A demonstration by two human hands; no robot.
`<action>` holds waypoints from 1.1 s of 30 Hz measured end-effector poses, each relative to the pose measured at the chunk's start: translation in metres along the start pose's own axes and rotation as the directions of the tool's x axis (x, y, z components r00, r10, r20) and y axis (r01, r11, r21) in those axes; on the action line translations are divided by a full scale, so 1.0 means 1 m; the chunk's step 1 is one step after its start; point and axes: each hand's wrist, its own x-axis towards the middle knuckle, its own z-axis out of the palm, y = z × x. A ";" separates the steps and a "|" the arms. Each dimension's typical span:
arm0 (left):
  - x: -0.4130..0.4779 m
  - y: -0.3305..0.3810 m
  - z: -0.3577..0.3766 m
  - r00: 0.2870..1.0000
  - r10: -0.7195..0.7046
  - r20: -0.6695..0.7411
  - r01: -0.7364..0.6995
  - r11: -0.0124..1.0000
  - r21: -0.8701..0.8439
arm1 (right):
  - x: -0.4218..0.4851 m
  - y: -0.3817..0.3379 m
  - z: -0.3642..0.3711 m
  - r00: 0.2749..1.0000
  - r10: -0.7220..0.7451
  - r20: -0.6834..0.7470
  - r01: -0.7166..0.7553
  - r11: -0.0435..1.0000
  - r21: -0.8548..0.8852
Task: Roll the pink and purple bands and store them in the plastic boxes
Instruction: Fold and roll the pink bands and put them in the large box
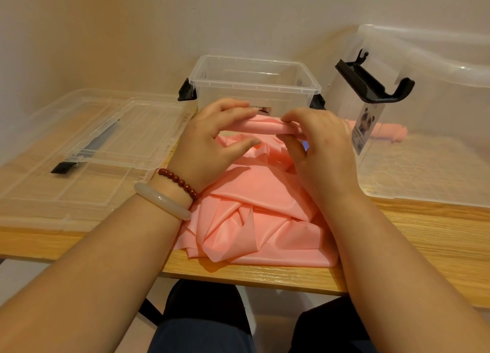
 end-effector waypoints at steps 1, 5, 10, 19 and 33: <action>0.000 0.000 0.001 0.999 0.029 -0.019 -0.029 0.999 0.015 | 0.001 0.000 -0.001 1.000 0.004 0.007 -0.004 1.000 0.003; 0.001 0.001 0.003 0.996 0.037 -0.083 -0.033 0.998 0.046 | 0.000 0.001 0.000 1.000 0.017 0.011 -0.017 1.000 0.008; 0.001 0.001 0.002 0.995 -0.023 -0.095 0.026 0.999 0.023 | 0.000 -0.001 -0.001 0.999 0.003 0.046 -0.004 1.000 0.016; 0.001 0.003 0.001 0.999 0.034 -0.019 -0.034 0.999 0.010 | 0.000 0.001 -0.001 1.000 0.013 -0.015 -0.014 0.999 -0.046; 0.008 0.007 -0.005 0.993 0.119 -0.012 -0.117 0.986 0.117 | 0.011 -0.016 -0.008 0.998 -0.047 0.031 0.051 0.987 -0.150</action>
